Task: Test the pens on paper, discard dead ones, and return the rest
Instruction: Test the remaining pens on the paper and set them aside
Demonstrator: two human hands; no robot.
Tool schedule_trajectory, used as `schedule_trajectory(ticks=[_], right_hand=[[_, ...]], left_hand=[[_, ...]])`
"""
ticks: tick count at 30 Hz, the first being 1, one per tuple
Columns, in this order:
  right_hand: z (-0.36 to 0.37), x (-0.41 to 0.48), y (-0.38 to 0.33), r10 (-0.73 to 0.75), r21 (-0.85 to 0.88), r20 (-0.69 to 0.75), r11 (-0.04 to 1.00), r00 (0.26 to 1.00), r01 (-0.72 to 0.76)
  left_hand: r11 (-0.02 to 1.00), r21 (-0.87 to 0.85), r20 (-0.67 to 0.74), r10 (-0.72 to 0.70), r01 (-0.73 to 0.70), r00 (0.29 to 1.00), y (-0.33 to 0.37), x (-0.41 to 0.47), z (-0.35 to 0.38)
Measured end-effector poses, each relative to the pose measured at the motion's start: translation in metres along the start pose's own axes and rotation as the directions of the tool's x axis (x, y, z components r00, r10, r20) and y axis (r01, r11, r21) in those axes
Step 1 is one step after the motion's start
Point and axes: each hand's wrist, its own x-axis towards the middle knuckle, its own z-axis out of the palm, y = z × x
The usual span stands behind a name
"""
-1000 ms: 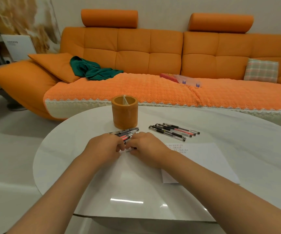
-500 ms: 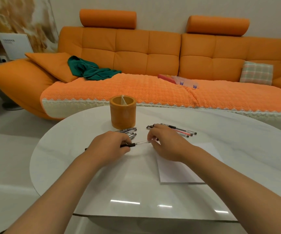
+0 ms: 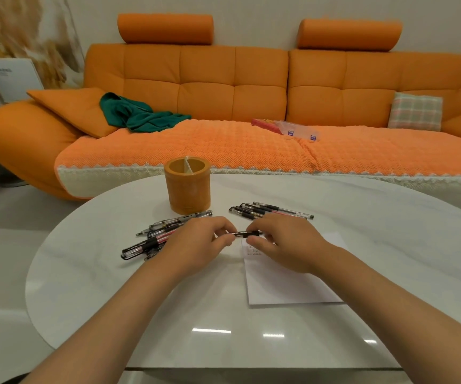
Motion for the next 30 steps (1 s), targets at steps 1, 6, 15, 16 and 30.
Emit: schedule_trajectory(ticks=[1,6,15,16,30], right_hand=[[0.001,0.001,0.003,-0.012,-0.017,0.008,1.000,1.000,0.012],[0.007,0.007,0.014,-0.011,0.078,0.013,0.997,1.000,0.010],[0.012,0.013,0.031,-0.066,0.096,-0.014,0.993,0.998,0.067],[0.013,0.012,0.033,-0.061,0.108,-0.013,0.992,0.998,0.062],[0.019,0.007,0.034,-0.065,-0.073,-0.155,0.996,0.986,0.054]], left_hand=[[1.000,-0.019,-0.005,-0.001,0.001,1.000,0.001,0.002,0.002],[0.993,-0.111,-0.089,0.030,-0.040,0.996,0.003,0.014,0.013],[0.984,-0.146,-0.108,0.091,-0.106,0.990,0.008,0.030,0.032],[0.982,-0.161,-0.104,0.083,-0.099,0.991,0.008,0.031,0.033],[0.974,-0.223,-0.120,0.014,-0.040,0.993,0.006,0.033,0.037]])
